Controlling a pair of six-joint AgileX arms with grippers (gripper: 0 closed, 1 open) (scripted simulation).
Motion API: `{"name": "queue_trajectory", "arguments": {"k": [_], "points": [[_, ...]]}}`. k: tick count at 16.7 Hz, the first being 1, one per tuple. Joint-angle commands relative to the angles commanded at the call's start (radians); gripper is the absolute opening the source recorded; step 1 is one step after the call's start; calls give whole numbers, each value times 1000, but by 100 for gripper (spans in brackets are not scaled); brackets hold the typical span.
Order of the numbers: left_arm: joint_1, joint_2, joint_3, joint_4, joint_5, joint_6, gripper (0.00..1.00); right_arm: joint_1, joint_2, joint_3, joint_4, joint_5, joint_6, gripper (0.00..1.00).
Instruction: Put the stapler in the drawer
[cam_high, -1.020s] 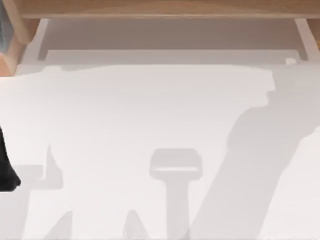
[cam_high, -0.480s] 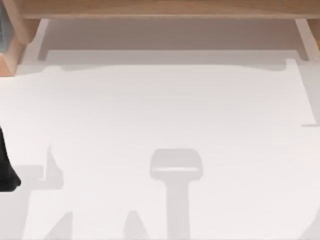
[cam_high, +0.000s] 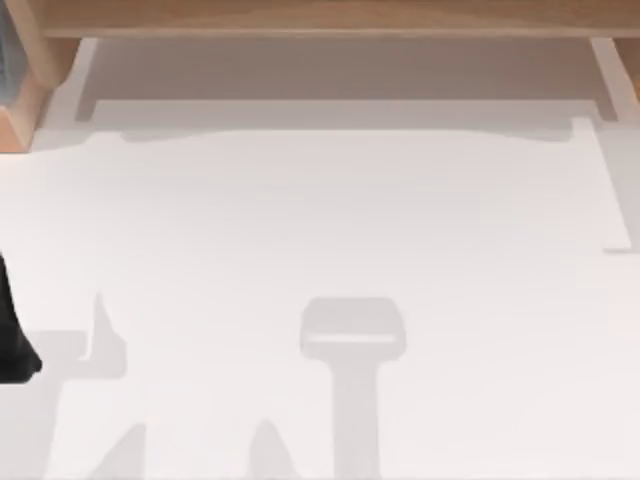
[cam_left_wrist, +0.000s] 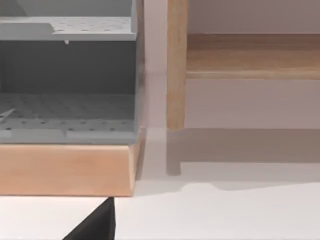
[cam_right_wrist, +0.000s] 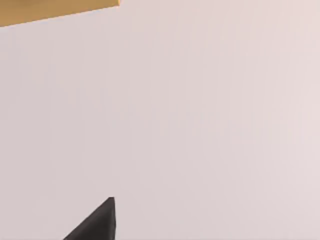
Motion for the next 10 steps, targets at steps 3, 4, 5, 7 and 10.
{"name": "queue_trajectory", "arguments": {"k": [3,4,5,7,10], "points": [[0,0,0,0,0,0,100,-1,16,-209,282,-84,-64,100],[0,0,0,0,0,0,100,8,22,-270,368,-112,-78,100],[0,0,0,0,0,0,100,21,28,-324,447,-140,-88,100],[0,0,0,0,0,0,100,55,40,-417,589,-192,-99,100],[0,0,0,0,0,0,100,110,54,-508,742,-252,-99,100]]}}
